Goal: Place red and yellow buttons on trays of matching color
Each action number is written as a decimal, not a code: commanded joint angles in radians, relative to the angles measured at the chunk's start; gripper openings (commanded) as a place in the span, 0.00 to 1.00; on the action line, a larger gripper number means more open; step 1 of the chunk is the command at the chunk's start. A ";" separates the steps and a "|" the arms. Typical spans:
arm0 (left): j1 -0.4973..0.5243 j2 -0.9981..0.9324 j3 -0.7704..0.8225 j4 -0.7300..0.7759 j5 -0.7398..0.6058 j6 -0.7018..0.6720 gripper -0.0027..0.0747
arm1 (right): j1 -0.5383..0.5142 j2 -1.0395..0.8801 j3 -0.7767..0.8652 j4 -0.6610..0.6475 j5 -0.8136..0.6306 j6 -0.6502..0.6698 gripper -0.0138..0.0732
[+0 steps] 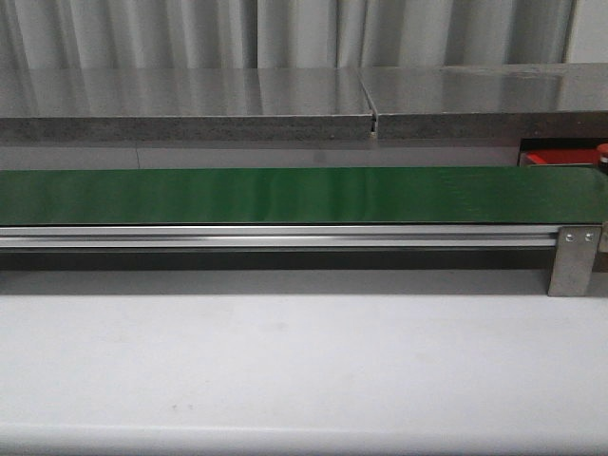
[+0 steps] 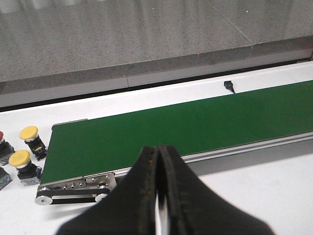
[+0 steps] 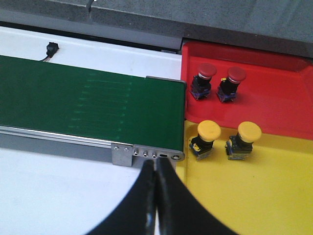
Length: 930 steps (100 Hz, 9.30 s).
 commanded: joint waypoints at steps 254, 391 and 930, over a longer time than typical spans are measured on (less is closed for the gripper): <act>0.467 1.688 -1.122 0.048 0.296 -0.522 0.67 | 0.003 -0.003 -0.026 -0.014 -0.071 0.001 0.02; 0.478 1.539 -1.138 0.029 0.293 -0.418 0.20 | 0.003 -0.003 -0.026 -0.014 -0.071 0.001 0.02; 0.331 1.384 -0.687 -0.024 -0.031 -0.207 0.52 | 0.003 -0.003 -0.026 -0.014 -0.070 0.001 0.02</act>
